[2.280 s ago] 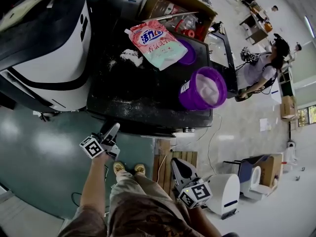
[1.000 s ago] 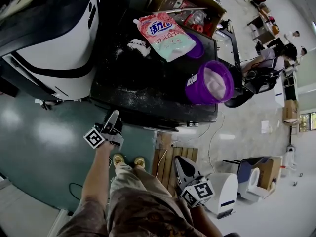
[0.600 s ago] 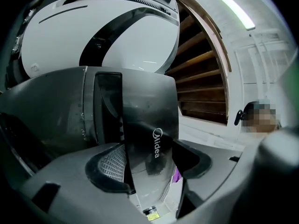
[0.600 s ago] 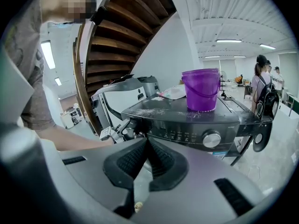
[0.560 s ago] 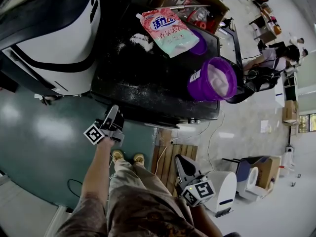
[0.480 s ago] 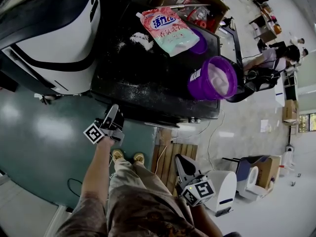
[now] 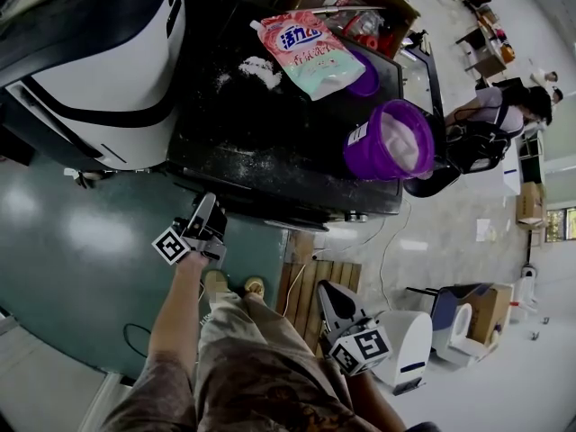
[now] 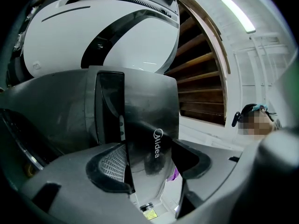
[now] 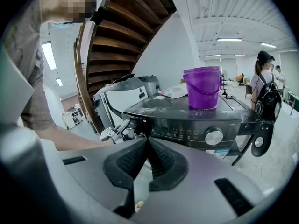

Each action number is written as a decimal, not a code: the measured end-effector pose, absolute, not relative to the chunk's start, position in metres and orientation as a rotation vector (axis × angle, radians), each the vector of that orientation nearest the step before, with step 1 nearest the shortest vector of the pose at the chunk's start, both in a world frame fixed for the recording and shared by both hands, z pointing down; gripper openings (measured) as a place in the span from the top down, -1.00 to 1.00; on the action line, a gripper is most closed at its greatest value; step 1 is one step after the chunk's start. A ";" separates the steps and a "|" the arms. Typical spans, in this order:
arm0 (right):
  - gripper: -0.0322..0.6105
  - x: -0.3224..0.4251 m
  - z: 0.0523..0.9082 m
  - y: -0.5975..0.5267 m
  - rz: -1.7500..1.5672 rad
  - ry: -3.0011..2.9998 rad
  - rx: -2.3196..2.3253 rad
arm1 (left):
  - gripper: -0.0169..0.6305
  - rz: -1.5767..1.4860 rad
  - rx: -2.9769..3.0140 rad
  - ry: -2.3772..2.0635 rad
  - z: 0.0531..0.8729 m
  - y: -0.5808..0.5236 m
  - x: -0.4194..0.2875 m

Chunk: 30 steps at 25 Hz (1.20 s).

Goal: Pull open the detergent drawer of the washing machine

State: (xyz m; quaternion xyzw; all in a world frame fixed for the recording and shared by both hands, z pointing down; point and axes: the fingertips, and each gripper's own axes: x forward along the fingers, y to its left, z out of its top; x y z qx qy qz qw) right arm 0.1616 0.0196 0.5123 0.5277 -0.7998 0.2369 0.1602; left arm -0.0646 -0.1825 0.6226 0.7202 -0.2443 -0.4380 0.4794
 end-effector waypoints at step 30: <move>0.89 0.127 0.509 0.020 0.639 -2.399 1.332 | 0.01 -1.082 1.740 -0.600 0.625 -0.101 -0.083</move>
